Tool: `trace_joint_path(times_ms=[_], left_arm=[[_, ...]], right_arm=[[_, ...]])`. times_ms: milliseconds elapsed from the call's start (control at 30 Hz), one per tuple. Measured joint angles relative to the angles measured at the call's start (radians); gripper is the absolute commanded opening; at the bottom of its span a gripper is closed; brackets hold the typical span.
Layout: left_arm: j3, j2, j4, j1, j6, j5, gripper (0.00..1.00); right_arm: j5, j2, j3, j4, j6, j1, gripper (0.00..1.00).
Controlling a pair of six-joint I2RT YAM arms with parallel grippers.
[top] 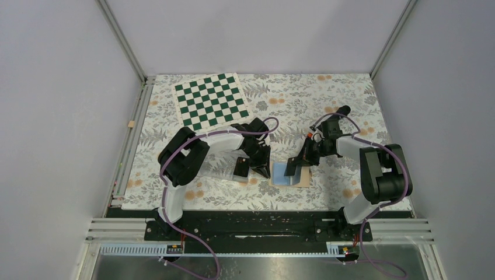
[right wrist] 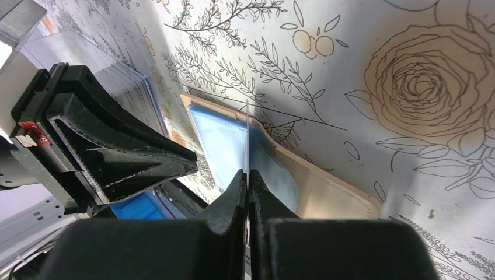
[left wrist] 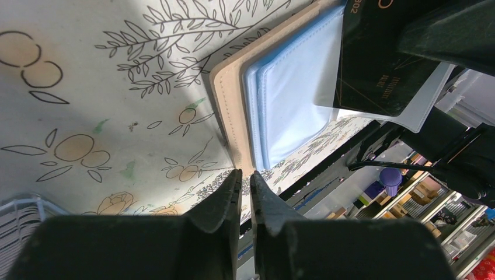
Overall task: Put the credit cards into the card holder
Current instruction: Insert the credit card into the card holder.
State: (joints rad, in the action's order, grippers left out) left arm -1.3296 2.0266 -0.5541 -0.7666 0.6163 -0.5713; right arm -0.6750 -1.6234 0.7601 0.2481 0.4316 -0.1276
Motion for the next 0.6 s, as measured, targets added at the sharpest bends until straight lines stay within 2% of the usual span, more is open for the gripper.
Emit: trace_joint_path(times_ms=[333, 600], left_arm=[[-0.002, 0.002, -0.002, 0.0, 0.001, 0.0, 0.0], [-0.01, 0.007, -0.013, 0.0, 0.001, 0.0, 0.0]], right_arm=[[-0.051, -0.014, -0.031, -0.025, 0.029, 0.0, 0.0], [-0.071, -0.014, -0.036, -0.013, 0.026, 0.0, 0.0]])
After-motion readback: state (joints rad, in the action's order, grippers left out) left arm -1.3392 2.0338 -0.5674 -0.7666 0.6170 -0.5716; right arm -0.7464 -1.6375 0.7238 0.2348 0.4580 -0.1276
